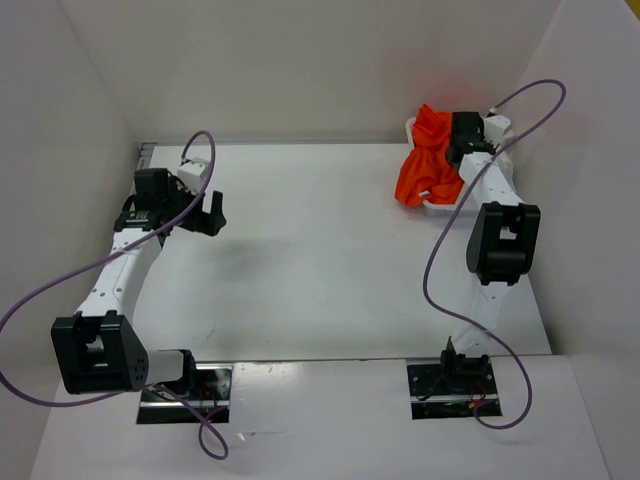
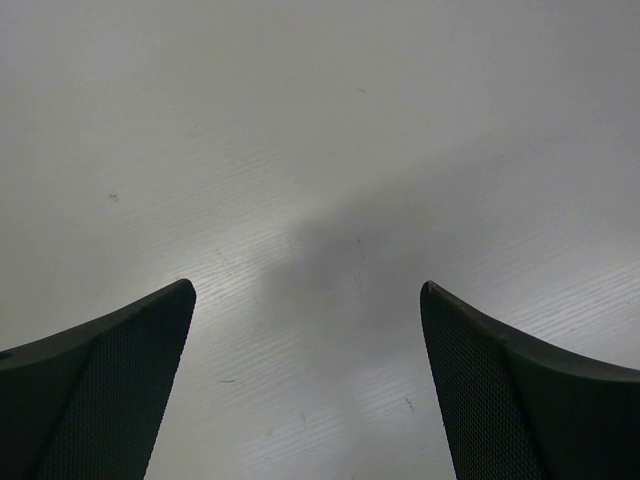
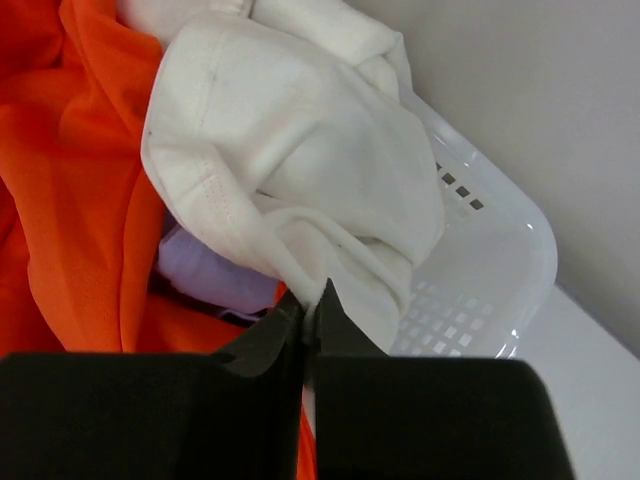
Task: Fold and stack the t-shirts
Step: Grab crumpled tshirt from bin with the right arm, then move the tshirt to the center of the board, then flatten out the tshirt
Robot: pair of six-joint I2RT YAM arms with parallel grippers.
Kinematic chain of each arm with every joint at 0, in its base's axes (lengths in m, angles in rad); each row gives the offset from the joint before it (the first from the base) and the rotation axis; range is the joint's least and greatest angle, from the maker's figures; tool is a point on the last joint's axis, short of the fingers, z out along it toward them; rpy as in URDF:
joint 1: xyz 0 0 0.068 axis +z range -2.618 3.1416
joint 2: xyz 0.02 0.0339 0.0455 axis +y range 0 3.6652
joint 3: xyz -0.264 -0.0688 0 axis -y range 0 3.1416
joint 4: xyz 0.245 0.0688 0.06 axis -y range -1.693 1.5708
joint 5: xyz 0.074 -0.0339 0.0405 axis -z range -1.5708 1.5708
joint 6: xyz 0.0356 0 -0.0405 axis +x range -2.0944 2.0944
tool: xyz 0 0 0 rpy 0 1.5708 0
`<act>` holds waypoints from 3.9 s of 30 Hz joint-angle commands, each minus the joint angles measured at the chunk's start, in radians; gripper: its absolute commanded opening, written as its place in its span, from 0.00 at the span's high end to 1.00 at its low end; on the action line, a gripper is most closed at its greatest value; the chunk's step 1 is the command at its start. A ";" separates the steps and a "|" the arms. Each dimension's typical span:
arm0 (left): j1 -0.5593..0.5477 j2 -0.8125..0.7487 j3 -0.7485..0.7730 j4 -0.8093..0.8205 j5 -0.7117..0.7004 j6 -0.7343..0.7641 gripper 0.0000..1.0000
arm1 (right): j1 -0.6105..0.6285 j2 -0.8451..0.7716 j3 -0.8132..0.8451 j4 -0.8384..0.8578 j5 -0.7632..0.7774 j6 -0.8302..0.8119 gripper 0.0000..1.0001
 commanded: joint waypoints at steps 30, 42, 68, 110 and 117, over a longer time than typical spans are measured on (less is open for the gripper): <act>-0.004 -0.158 0.147 0.092 -0.127 0.021 0.00 | 0.608 -0.513 0.308 0.702 0.291 -0.690 1.00; 0.007 -0.224 0.147 0.051 -0.127 -0.013 0.00 | 0.664 -0.417 0.833 0.522 -0.181 -0.608 1.00; 0.108 -0.329 0.071 0.085 -0.346 -0.105 0.00 | 0.608 -0.147 0.114 0.242 -0.386 0.016 0.26; -0.068 -0.224 -0.078 -0.211 -0.102 0.347 0.00 | 0.664 -0.591 -0.576 0.000 -0.322 0.041 0.17; -0.029 -0.232 -0.063 -0.057 -0.345 0.011 0.00 | 1.196 -0.520 -0.646 0.035 -0.334 -0.234 0.19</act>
